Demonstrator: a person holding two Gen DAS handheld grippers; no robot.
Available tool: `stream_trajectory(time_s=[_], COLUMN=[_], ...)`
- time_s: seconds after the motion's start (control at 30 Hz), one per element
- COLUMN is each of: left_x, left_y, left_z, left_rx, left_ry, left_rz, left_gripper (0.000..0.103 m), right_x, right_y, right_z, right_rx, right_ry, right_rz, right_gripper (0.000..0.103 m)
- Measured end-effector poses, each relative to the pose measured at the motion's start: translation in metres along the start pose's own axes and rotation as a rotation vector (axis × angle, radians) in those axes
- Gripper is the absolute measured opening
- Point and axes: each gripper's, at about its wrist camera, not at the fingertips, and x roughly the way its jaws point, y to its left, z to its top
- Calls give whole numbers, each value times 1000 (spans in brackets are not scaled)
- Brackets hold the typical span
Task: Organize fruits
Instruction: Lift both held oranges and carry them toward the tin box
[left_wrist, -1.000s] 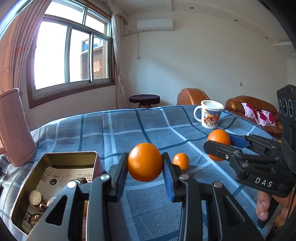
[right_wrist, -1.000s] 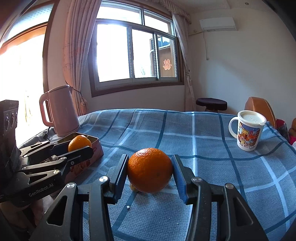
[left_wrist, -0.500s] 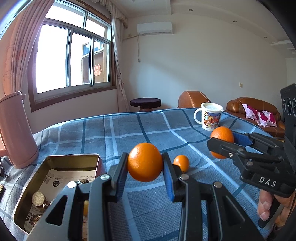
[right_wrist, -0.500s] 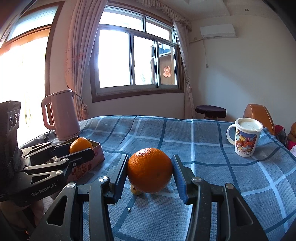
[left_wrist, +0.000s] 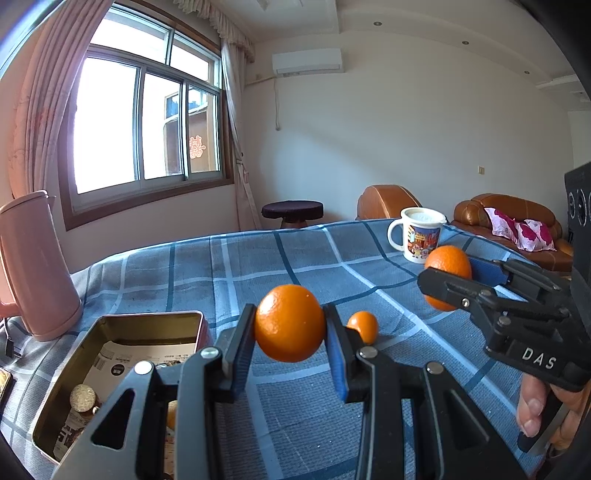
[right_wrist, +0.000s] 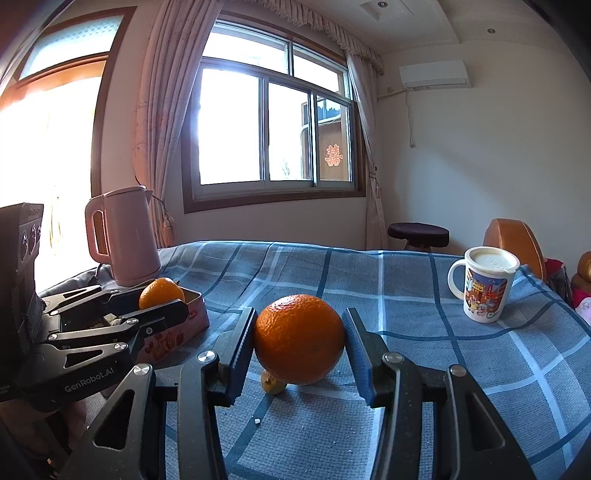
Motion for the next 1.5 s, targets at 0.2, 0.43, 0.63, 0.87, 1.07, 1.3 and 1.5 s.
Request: stream_trajectory(time_s=[0.2, 0.43, 0.63, 0.87, 1.07, 1.3, 1.5], left_x=[-2, -5, -5, -5, -8, -10, -12], left_y=[0, 0, 0, 0, 8, 13, 17], left_z=[-1, -1, -1, -1, -2, -3, -4], left_rx=[6, 11, 12, 8, -4, -9, -17], left_ry=[-7, -13, -12, -12, -7, -4, -2], left_rz=[6, 10, 10, 9, 9, 17, 25], left_gripper=[37, 37, 37, 37, 37, 37, 37], right_x=[-1, -4, -3, 1, 5, 8, 14], right_y=[0, 0, 1, 1, 7, 16, 25], right_z=[0, 0, 0, 0, 0, 0, 1], right_rx=[-3, -5, -8, 3, -5, -3, -13], right_ry=[-7, -19, -16, -12, -9, -4, 5], right_rz=[-4, -13, -15, -3, 6, 19, 32], right_gripper=[49, 49, 49, 49, 49, 49, 49])
